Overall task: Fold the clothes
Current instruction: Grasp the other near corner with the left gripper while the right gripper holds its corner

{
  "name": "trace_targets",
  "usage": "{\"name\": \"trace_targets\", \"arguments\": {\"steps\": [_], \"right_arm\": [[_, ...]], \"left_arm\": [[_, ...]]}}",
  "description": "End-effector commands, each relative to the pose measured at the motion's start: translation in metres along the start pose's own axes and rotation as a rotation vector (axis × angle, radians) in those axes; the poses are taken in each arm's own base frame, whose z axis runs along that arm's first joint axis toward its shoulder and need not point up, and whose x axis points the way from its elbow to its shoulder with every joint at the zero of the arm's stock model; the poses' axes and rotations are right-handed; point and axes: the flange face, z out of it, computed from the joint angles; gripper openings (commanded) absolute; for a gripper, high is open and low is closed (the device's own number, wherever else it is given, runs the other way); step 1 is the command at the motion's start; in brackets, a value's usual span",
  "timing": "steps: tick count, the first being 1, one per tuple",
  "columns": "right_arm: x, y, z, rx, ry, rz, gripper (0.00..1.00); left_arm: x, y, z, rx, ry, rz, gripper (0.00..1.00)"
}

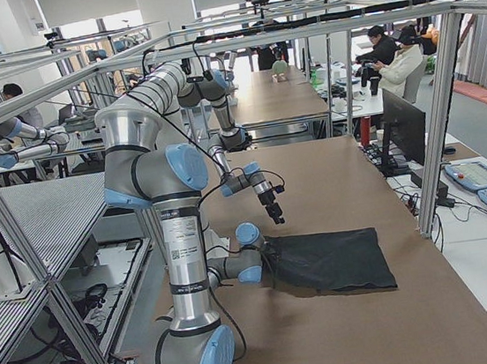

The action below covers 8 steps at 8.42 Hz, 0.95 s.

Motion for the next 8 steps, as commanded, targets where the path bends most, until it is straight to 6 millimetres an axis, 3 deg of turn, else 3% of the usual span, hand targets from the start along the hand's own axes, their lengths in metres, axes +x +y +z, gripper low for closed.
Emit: {"name": "trace_targets", "arguments": {"steps": [1,6,8], "right_arm": [[0.0,0.0,-0.001,0.002,0.0,-0.001,0.0],[0.003,-0.002,0.0,0.023,0.003,-0.002,0.0],[0.008,-0.003,-0.001,0.024,0.011,-0.001,0.0]], "left_arm": [[-0.01,0.052,0.007,-0.028,-0.007,0.018,0.94],[-0.024,0.098,0.014,-0.066,-0.026,0.044,0.94],[-0.028,0.108,0.014,-0.073,-0.029,0.059,0.94]]}}
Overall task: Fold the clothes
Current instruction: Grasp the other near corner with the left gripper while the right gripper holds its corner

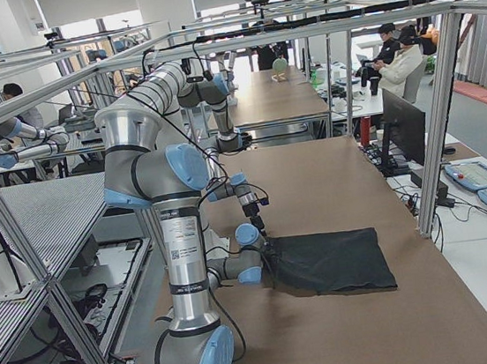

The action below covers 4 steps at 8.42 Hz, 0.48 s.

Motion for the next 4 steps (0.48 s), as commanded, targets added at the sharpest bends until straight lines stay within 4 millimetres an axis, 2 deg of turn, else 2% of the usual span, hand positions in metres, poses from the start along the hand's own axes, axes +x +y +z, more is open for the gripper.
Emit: {"name": "trace_targets", "arguments": {"steps": [1,3,4], "right_arm": [[0.003,-0.001,-0.002,0.003,0.002,0.001,0.0],[0.005,-0.002,-0.002,0.014,0.005,0.001,0.0],[0.004,-0.002,-0.002,0.015,0.004,0.001,0.0]], "left_arm": [[-0.004,0.013,0.002,-0.007,-0.005,0.015,0.89],[-0.015,0.019,0.002,-0.004,-0.02,0.023,0.75],[-0.015,0.022,0.002,-0.007,-0.019,0.024,0.57]]}}
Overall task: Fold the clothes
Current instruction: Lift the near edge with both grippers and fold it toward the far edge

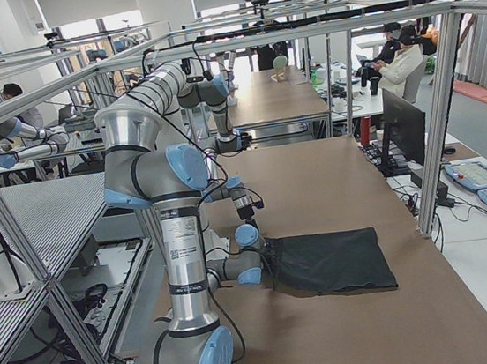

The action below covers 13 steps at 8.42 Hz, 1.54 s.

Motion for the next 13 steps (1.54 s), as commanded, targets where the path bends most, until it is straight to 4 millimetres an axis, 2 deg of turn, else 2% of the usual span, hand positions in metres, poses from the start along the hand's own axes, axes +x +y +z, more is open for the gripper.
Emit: {"name": "trace_targets", "arguments": {"steps": [1,2,3,4,5,6,7,9,11,12,13], "right_arm": [[0.001,-0.001,-0.001,0.007,-0.001,0.0,0.0],[0.001,-0.001,-0.001,0.009,-0.001,0.0,0.0],[0.0,-0.001,-0.001,0.008,-0.003,0.0,0.0],[0.004,-0.001,-0.001,0.009,0.002,0.0,0.0],[0.006,-0.002,-0.002,0.009,0.005,0.001,0.0],[0.006,-0.001,-0.003,0.009,0.003,0.001,0.0],[0.005,-0.001,-0.004,0.008,0.002,0.0,0.0],[0.006,0.009,-0.026,-0.02,-0.012,-0.006,0.0],[-0.008,0.048,-0.051,-0.098,-0.059,-0.026,0.0],[-0.004,0.065,-0.058,-0.133,-0.057,-0.032,0.0],[-0.007,0.077,-0.058,-0.152,-0.064,-0.037,0.0]], "left_arm": [[-0.003,0.006,0.0,0.003,-0.003,0.005,0.41],[-0.001,0.019,0.001,0.006,0.005,0.009,0.36],[0.003,0.024,0.0,0.003,0.013,0.01,0.36],[0.006,0.026,0.001,0.001,0.016,0.009,0.28],[0.006,0.025,0.001,0.002,0.017,0.008,0.05],[0.012,0.025,-0.003,-0.005,0.029,0.004,0.0],[0.015,0.021,-0.006,-0.003,0.037,0.002,0.0],[0.033,0.002,-0.032,-0.025,0.083,0.025,0.0],[0.051,0.007,-0.045,-0.043,0.126,0.076,0.0],[0.062,0.013,-0.06,-0.059,0.159,0.078,0.0],[0.067,0.022,-0.067,-0.074,0.176,0.077,0.0]]}}
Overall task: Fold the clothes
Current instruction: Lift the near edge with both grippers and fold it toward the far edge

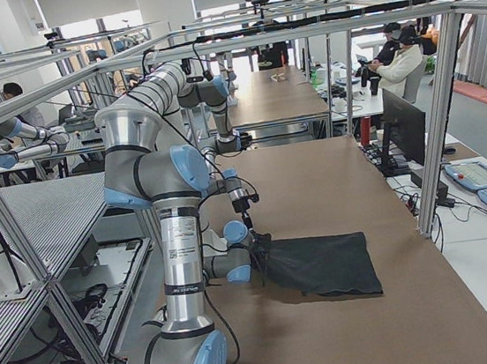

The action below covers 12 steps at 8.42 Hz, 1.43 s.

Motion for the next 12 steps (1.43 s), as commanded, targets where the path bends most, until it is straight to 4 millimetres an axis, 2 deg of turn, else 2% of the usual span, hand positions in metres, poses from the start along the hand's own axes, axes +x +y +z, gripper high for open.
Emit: {"name": "trace_targets", "arguments": {"steps": [1,2,3,4,5,6,8,9,10,11,12], "right_arm": [[-0.009,0.029,-0.006,-0.053,-0.026,-0.014,0.0],[-0.008,0.026,-0.006,-0.045,-0.024,-0.012,0.0],[-0.006,0.006,-0.008,-0.008,-0.018,-0.007,0.0],[-0.013,-0.02,-0.013,0.041,-0.032,-0.007,0.0],[-0.019,-0.036,-0.018,0.078,-0.044,-0.05,0.0],[-0.017,-0.049,-0.013,0.111,-0.037,-0.057,0.0],[-0.016,-0.085,-0.021,0.185,-0.031,-0.042,0.0],[-0.017,-0.099,-0.022,0.212,-0.027,-0.034,0.0],[-0.015,-0.112,-0.011,0.232,-0.016,-0.026,0.0],[-0.021,-0.134,-0.005,0.27,-0.012,-0.016,0.0],[-0.015,-0.151,-0.001,0.295,0.007,-0.007,0.0]], "left_arm": [[0.017,0.007,-0.015,-0.023,0.044,0.016,0.0],[0.021,0.001,-0.019,-0.014,0.056,0.041,0.0],[0.025,-0.025,-0.024,0.005,0.06,0.049,0.0],[0.032,-0.058,-0.027,0.03,0.064,0.046,0.0],[0.04,-0.097,-0.025,0.068,0.066,0.045,0.0],[0.049,-0.13,-0.023,0.069,0.066,0.043,0.0],[0.075,-0.17,-0.01,0.121,0.08,0.029,0.0],[0.081,-0.187,-0.005,0.147,0.078,0.024,0.0],[0.083,-0.202,-0.006,0.167,0.076,0.02,0.0],[0.082,-0.218,-0.013,0.188,0.074,0.018,0.0],[0.075,-0.23,-0.012,0.185,0.056,0.014,0.0]]}}
